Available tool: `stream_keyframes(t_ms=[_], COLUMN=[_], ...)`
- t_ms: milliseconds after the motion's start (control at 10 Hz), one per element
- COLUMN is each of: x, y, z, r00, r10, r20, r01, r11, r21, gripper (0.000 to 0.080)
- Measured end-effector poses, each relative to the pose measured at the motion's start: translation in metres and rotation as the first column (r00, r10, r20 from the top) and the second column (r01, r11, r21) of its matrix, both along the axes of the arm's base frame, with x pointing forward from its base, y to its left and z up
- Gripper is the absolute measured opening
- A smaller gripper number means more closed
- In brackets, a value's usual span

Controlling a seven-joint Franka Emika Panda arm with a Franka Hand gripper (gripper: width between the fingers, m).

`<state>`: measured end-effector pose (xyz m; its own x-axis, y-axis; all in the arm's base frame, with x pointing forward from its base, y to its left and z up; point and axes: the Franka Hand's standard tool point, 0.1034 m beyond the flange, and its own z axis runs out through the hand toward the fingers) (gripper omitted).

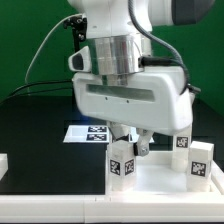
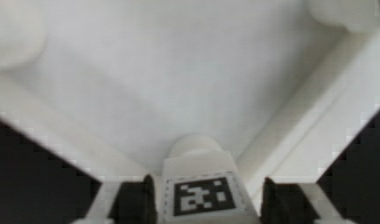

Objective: Assemble square table

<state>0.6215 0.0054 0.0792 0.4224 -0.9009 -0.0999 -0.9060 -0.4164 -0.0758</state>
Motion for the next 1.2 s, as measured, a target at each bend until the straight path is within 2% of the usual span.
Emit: stream_keyframes(t_ms=[100, 300, 500, 700, 800, 900, 1000, 1100, 1200], x=[0.001, 0.006, 0.007, 0.007, 0.007, 0.007, 0.006, 0.007, 0.009], y=[0.004, 0.007, 0.008, 0.015, 0.014, 0.014, 0.015, 0.014, 0.012], z=[0.001, -0.001, -0.002, -0.001, -0.002, -0.002, -0.002, 0.0, 0.007], r00=[0.981, 0.863, 0.781, 0.754, 0.74, 0.748, 0.762, 0.79, 0.811], r10=[-0.191, -0.502, -0.62, -0.651, -0.666, -0.657, -0.642, -0.608, -0.581], r20=[-0.025, -0.054, -0.077, -0.089, -0.093, -0.091, -0.09, -0.081, -0.067], r01=[0.191, 0.504, 0.624, 0.656, 0.671, 0.662, 0.647, 0.612, 0.584], r11=[0.982, 0.862, 0.78, 0.753, 0.74, 0.748, 0.761, 0.789, 0.809], r21=[0.001, 0.044, 0.05, 0.045, 0.043, 0.044, 0.043, 0.049, 0.058], gripper=[0.0284, 0.0284, 0.0284, 0.0284, 0.0322, 0.0322, 0.0513, 0.0625, 0.0625])
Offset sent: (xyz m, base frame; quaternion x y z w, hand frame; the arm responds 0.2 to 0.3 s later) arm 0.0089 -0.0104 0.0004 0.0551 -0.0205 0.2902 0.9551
